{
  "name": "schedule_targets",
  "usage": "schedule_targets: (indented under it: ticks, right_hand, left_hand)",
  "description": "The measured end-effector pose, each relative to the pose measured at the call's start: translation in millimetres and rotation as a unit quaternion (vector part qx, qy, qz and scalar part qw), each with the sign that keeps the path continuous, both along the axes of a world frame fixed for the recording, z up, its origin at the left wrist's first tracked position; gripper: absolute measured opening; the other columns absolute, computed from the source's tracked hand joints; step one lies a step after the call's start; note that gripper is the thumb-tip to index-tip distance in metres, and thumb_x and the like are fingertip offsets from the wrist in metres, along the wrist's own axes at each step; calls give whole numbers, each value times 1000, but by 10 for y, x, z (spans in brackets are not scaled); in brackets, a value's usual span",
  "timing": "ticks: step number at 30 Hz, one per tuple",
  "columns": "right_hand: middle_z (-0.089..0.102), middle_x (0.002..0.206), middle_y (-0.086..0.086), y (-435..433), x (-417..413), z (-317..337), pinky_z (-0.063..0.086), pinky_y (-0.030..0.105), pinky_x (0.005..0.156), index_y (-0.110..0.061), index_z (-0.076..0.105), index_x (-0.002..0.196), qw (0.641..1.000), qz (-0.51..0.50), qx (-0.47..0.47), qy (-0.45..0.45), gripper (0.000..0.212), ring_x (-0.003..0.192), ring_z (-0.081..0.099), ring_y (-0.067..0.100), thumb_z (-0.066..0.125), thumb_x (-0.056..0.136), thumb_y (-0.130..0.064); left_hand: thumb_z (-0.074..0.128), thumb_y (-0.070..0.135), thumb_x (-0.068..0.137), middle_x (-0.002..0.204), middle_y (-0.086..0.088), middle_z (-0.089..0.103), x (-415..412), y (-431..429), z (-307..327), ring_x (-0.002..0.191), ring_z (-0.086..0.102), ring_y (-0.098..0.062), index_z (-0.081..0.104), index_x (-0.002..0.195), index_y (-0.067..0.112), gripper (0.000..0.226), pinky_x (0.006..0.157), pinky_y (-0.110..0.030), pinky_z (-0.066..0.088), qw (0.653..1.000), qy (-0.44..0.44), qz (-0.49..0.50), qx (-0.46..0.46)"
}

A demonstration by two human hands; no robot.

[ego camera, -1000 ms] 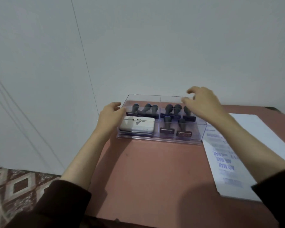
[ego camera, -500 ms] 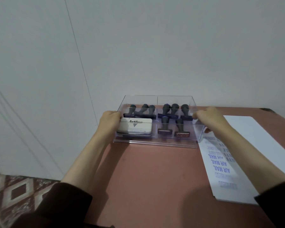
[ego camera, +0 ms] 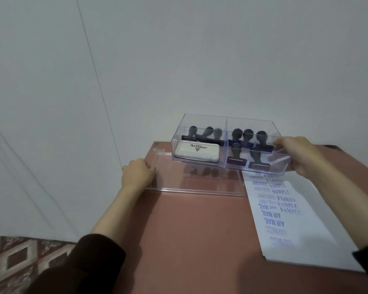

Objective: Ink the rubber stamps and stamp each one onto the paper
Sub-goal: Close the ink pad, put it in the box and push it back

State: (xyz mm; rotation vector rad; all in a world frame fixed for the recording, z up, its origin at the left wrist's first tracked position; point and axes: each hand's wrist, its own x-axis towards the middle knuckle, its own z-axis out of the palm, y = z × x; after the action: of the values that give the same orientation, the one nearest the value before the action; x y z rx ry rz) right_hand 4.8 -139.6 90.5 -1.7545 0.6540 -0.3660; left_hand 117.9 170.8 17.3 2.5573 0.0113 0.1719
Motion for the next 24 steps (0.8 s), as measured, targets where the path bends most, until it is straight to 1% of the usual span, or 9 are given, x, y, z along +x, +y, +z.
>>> schedule_targets:
  ticks: [1,3,9,13,15,17,20,22,24]
  right_hand:
    - [59,78,16,-30,-7,-2,48,36,58,-4,54,78,1000,-2,3,-2,15,63,58,28,46,90,-6]
    - [60,82,16,-76,-15,-8,48,34,55,-4,55,81,1000,-4,6,-4,13,63,58,27,46,91,-7]
    - [60,91,20,-156,-10,-70,47,34,56,-3,56,84,1000,-9,4,0,12,67,59,27,47,90,-8]
    - [60,91,17,-196,-20,-111,48,35,58,0,60,100,1000,-11,11,-4,17,68,60,27,49,88,-7]
    - [59,93,16,-217,-34,-122,48,35,58,-1,60,101,1000,-8,12,-3,18,71,61,27,50,88,-8]
    - [59,94,16,-246,-44,-129,48,34,57,-1,61,102,1000,-8,12,-3,19,71,61,27,51,88,-9]
    - [59,95,16,-292,-58,-140,49,33,55,0,61,106,1000,-12,15,-2,22,72,61,27,50,89,-9]
    - [59,96,16,-314,-65,-145,50,33,55,-1,60,107,1000,-14,17,-1,22,71,62,26,50,89,-8]
    - [59,98,16,-329,-72,-146,50,34,55,-1,60,107,1000,-16,17,0,22,71,62,26,49,90,-8]
  left_hand:
    - [53,23,84,83,-21,63,1,-13,-15,91,58,-40,58,66,9,23,71,-32,43,1000,-6,11,-7]
    - [55,17,82,75,-18,60,4,-34,-12,81,58,-37,62,66,5,21,64,-29,41,999,-13,29,-32]
    - [58,14,81,66,-12,57,30,-46,29,68,56,-33,63,66,3,19,60,-28,39,997,-20,49,-62]
    - [55,17,83,63,-12,53,-29,-79,54,65,52,-34,60,65,1,25,59,-30,38,996,-50,52,-48]
    - [54,19,84,59,-15,55,-36,-83,79,63,53,-36,58,62,-3,31,57,-32,42,992,-71,44,-91]
    - [55,12,82,54,-12,61,-8,-70,104,59,59,-32,59,58,-2,28,56,-29,49,982,-66,32,-175]
    - [59,-1,74,40,-1,56,34,-44,172,47,57,-24,55,57,6,19,49,-24,47,932,14,33,-360]
    - [54,-11,82,51,-10,59,-6,-69,261,37,58,-16,52,72,4,19,41,-21,49,877,65,21,-475]
    - [49,-14,86,67,-17,57,-75,-94,387,33,57,-12,47,93,1,17,37,-20,49,839,81,14,-539]
